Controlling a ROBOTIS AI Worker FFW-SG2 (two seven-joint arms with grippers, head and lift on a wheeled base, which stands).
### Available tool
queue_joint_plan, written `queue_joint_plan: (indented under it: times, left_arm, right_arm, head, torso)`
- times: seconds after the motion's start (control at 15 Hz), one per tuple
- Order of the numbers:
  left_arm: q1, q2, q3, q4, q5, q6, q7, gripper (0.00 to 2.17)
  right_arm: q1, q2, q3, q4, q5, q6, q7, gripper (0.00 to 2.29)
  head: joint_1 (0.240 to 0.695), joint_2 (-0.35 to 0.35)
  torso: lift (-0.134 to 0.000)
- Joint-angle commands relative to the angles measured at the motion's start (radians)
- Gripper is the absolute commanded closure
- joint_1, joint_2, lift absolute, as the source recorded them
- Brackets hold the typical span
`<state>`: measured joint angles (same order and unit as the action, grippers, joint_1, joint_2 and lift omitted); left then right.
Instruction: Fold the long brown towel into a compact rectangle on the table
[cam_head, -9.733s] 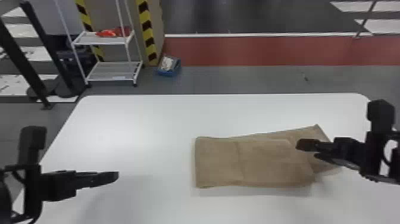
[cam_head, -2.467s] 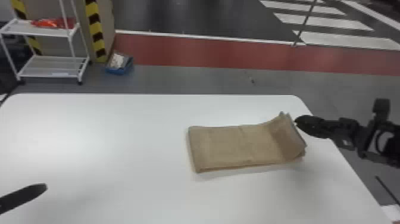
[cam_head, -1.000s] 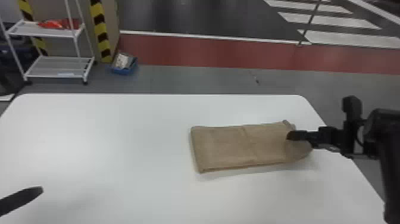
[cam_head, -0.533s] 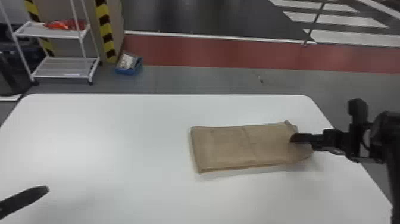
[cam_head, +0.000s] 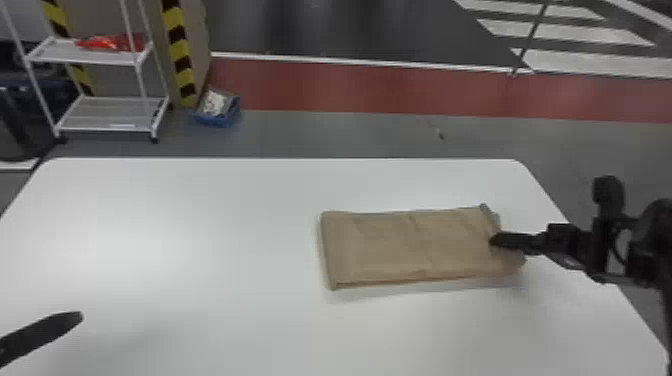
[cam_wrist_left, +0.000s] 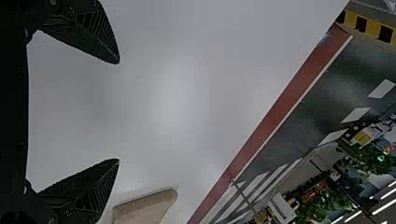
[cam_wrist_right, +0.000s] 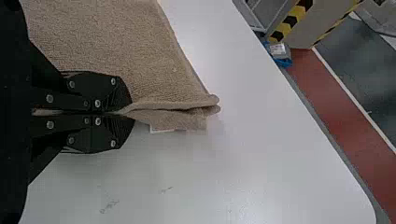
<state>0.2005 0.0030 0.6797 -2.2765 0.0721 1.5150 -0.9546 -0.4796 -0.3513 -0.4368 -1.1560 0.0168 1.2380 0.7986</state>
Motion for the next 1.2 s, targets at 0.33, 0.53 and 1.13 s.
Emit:
queue_joint_plan:
  times: [0.33,0.53,1.13]
  left_arm:
    - [-0.001,-0.006,0.009,-0.015,0.000,0.006,-0.003,0.15]
    - [0.004,-0.006,0.004,-0.035,0.005,0.015,-0.007,0.15]
    - [0.013,-0.006,0.003,-0.040,0.011,0.028,-0.009,0.15]
  right_arm:
    - [0.099,0.000,-0.165,-0.257,-0.212,0.292,0.111,1.15]
    - [0.188,0.000,-0.227,-0.387,-0.291,0.334,0.145,1.15]
    - [0.196,-0.009,-0.359,-0.493,-0.342,0.334,0.183,1.15]
  head:
    - [0.695,-0.096]
    - [0.695,-0.086]
    - [0.695,-0.170]
  torso:
    - [-0.125]
    - [-0.125]
    - [-0.125]
